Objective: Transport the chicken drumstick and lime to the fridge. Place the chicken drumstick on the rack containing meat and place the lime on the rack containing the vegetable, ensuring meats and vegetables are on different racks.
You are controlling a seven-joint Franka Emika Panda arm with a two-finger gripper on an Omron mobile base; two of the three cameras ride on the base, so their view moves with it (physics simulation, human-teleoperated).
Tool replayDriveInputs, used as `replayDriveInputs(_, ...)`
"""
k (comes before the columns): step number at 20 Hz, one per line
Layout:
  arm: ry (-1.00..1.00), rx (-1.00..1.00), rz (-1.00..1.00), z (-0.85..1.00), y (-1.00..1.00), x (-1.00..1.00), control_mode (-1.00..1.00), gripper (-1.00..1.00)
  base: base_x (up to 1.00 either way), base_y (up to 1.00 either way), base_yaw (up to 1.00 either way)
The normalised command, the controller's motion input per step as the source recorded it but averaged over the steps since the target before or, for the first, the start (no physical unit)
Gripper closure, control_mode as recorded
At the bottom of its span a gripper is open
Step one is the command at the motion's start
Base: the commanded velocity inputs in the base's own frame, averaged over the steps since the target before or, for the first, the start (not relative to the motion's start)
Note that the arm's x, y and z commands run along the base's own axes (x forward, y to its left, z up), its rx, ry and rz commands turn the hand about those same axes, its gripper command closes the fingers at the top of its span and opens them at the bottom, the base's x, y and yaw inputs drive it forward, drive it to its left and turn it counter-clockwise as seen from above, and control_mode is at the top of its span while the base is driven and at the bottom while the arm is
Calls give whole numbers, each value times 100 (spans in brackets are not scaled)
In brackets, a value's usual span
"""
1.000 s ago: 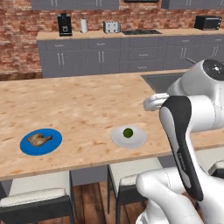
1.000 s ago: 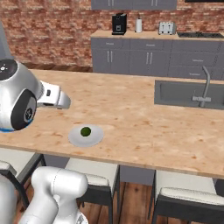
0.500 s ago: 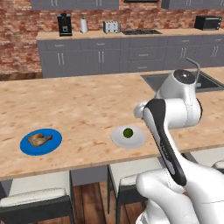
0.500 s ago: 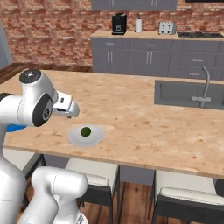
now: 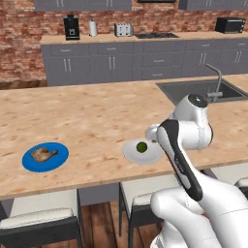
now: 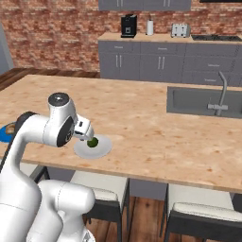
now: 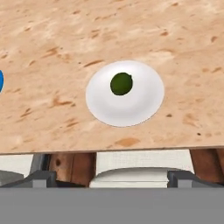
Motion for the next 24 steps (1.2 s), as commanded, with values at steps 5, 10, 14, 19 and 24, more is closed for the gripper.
replayDriveInputs(5,7,-7,-12,-12,13,38,-100,-100,0,0,0)
replayDriveInputs(10,16,-1,-8,-16,1,27,-100,-100,0,0,0)
replayDriveInputs(14,20,0,-4,-26,0,25,-100,-100,0,0,0)
replayDriveInputs(19,15,0,-2,-23,0,32,-100,-100,0,0,0)
replayDriveInputs(24,6,0,0,-25,0,33,-100,-100,0,0,0)
